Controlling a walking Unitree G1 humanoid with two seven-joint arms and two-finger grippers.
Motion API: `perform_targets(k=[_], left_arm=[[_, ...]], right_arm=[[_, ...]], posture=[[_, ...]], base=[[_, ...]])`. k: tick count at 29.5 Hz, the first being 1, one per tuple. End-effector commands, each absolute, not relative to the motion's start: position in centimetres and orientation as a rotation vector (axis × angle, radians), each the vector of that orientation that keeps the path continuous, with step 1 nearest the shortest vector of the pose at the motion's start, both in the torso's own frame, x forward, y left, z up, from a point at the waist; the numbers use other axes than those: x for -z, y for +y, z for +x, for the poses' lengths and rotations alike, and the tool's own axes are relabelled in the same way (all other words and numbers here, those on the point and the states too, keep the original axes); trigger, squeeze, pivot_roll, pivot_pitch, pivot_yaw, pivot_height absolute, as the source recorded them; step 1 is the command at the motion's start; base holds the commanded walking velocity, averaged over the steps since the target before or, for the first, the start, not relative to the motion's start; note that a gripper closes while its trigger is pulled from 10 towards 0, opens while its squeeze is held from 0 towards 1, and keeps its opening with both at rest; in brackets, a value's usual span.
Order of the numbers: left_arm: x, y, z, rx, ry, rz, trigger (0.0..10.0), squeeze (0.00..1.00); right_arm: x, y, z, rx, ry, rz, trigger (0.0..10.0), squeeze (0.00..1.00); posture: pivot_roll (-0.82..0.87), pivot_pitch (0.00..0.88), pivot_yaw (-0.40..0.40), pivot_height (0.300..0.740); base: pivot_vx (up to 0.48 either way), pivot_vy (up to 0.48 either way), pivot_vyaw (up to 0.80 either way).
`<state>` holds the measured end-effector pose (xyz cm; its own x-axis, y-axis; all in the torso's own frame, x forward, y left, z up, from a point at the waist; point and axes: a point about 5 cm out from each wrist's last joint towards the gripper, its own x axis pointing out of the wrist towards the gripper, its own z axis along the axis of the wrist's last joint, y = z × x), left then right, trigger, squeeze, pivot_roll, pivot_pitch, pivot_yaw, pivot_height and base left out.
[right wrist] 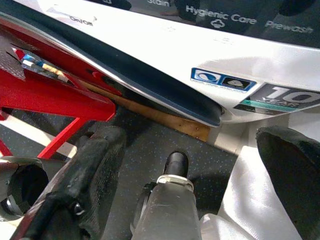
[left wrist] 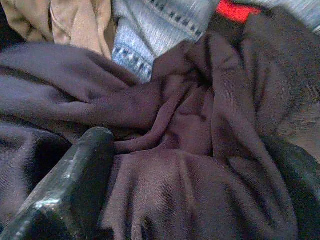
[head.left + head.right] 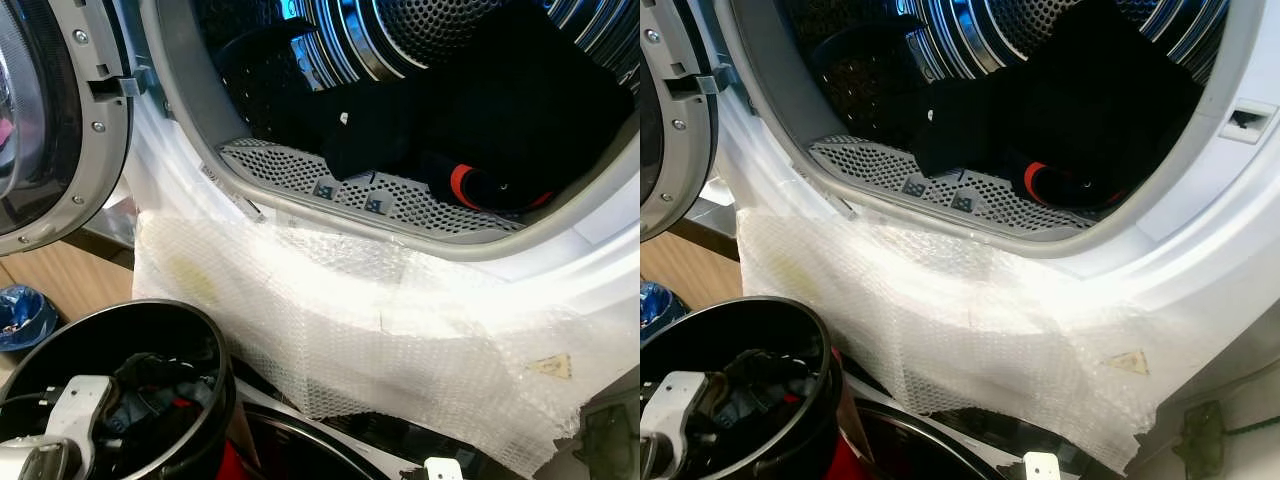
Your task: Clothes washing
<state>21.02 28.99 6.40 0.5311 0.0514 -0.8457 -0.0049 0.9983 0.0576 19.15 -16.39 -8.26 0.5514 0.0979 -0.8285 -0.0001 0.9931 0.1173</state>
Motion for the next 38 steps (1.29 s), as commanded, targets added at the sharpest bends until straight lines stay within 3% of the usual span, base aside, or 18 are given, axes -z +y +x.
perform_targets(k=[1,10,23,24,25,26,38], left_arm=[[-5.5,28.5,21.2,-0.029,1.036,0.037,10.0,0.0],[-3.8,26.7,22.6,-0.01,1.039,-0.041,10.0,0.0],[-1.2,25.5,19.9,0.05,1.205,-0.093,10.0,0.0],[-1.1,25.5,19.8,0.051,1.21,-0.094,9.5,0.0],[-1.0,25.5,19.7,0.049,1.218,-0.104,4.0,0.0],[-0.8,25.3,19.5,0.05,1.229,-0.121,0.0,0.0],[-0.6,24.9,19.1,0.062,1.242,-0.149,0.0,0.0]], right_arm=[[8.3,-16.3,19.1,-0.061,0.996,0.106,10.0,0.0],[8.5,-16.4,18.8,-0.082,1.008,0.08,10.0,0.0],[8.6,-16.5,18.5,-0.113,1.03,0.05,10.0,0.0],[8.6,-16.5,18.5,-0.114,1.03,0.05,10.0,0.0],[8.6,-16.5,18.5,-0.116,1.031,0.049,10.0,0.0],[8.6,-16.5,18.6,-0.119,1.031,0.047,10.0,0.0],[8.5,-16.5,18.6,-0.136,1.04,0.033,10.0,0.0]], posture=[[0.09,0.044,-0.03,0.74],[0.07,0.067,-0.044,0.74],[0.07,0.076,-0.046,0.74],[0.07,0.076,-0.046,0.74],[0.07,0.076,-0.047,0.74],[0.07,0.074,-0.047,0.74],[0.08,0.074,-0.055,0.74]], base=[[0.0,0.0,0.0],[0.0,0.0,0.0],[0.0,0.0,0.0],[0.0,0.0,0.0],[0.0,0.0,0.0],[0.0,0.0,0.0],[0.0,0.0,0.0]])
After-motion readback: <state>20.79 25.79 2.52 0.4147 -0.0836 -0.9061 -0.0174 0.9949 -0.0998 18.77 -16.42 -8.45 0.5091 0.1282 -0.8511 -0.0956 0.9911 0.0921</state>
